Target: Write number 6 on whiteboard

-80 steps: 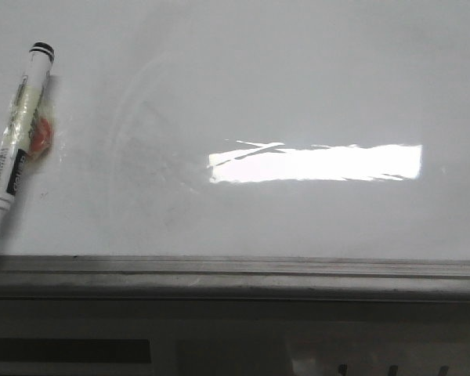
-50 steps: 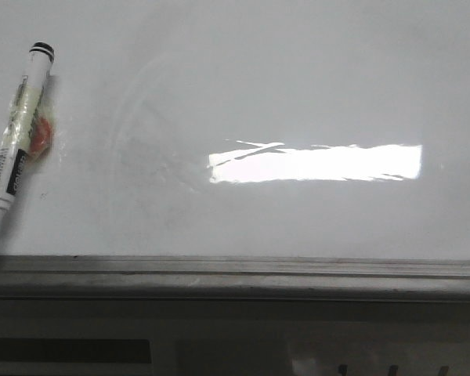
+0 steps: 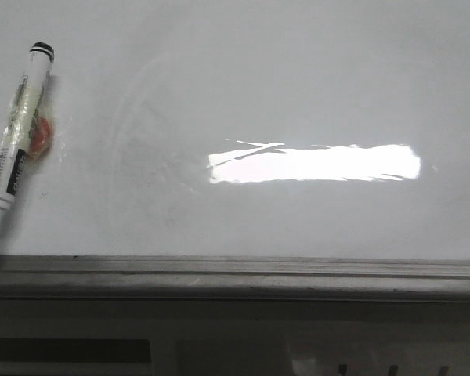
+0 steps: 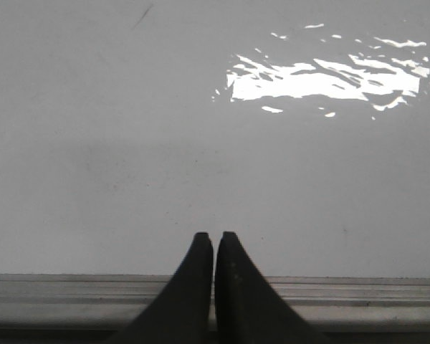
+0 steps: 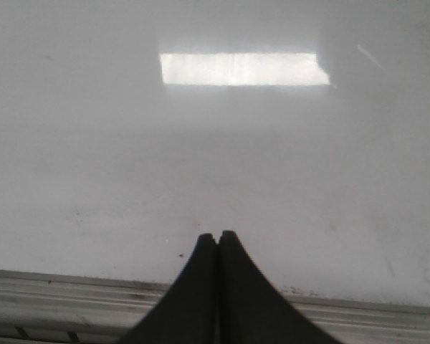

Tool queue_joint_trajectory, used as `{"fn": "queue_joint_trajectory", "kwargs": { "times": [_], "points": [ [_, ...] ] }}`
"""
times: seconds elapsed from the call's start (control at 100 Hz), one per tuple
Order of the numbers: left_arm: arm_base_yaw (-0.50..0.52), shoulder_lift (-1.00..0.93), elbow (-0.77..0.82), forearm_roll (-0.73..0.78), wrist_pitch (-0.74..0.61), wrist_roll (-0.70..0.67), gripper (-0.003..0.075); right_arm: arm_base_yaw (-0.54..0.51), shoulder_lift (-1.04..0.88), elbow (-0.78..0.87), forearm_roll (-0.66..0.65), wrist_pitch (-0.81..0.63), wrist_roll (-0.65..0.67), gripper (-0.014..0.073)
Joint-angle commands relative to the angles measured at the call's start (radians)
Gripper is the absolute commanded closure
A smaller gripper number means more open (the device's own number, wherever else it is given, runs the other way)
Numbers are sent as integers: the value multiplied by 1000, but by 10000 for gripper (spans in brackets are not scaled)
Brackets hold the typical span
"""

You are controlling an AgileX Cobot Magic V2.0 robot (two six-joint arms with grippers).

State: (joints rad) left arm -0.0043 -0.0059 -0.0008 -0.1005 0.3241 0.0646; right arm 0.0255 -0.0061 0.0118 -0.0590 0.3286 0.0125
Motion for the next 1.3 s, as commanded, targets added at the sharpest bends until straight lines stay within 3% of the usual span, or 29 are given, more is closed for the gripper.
{"fn": "queue_joint_trajectory", "kwargs": {
  "times": [0.0, 0.52, 1.121, 1.291],
  "points": [
    [2, -28, 25, -10, -70, -7, 741, -6, -21, 14, -12, -19, -5, 657],
    [2, -28, 25, 34, -98, -7, 741, -6, -21, 14, -12, -52, -5, 657],
    [2, -28, 25, 30, -257, -7, 741, -6, -21, 14, -12, -223, -5, 657],
    [2, -28, 5, 22, -271, -7, 741, -6, -19, -14, 35, -179, -5, 657]
  ]
}}
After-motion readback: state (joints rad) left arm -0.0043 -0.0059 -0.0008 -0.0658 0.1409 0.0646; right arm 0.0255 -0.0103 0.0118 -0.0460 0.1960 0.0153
